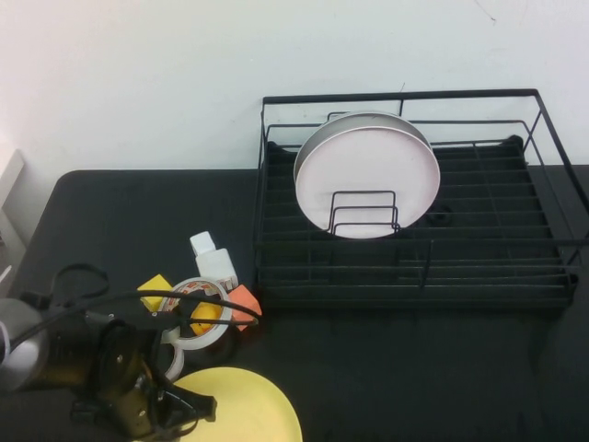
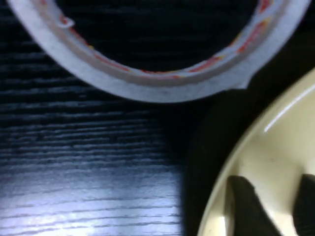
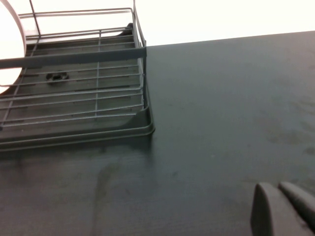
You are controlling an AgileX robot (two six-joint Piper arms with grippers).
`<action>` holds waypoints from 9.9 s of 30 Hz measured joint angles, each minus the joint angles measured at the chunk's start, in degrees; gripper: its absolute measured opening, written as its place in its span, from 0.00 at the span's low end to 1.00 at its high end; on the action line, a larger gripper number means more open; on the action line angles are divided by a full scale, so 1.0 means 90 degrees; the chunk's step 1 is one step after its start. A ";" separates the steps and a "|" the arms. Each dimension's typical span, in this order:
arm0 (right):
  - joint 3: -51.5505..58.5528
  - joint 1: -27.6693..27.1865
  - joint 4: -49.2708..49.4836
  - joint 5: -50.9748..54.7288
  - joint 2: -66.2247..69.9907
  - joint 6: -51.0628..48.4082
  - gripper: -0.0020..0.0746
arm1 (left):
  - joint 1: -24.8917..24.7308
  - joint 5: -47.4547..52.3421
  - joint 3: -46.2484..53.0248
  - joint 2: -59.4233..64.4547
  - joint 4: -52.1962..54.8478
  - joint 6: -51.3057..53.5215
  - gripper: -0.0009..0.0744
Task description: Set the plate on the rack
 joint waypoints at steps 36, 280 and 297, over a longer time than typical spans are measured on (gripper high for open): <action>0.0000 0.0000 0.0000 0.0000 0.0000 0.0000 0.02 | -0.0005 0.0606 -0.0011 -0.0032 0.0819 -0.0211 0.30; -1.1412 0.1893 0.5638 0.1685 1.3383 -1.1279 0.41 | -0.2173 -0.6370 0.2538 -0.8930 -1.0881 1.1280 0.01; -1.1416 0.1844 0.5638 0.1632 1.1672 -0.8835 0.20 | -0.2173 -0.6370 0.2538 -0.8930 -1.0881 1.1280 0.01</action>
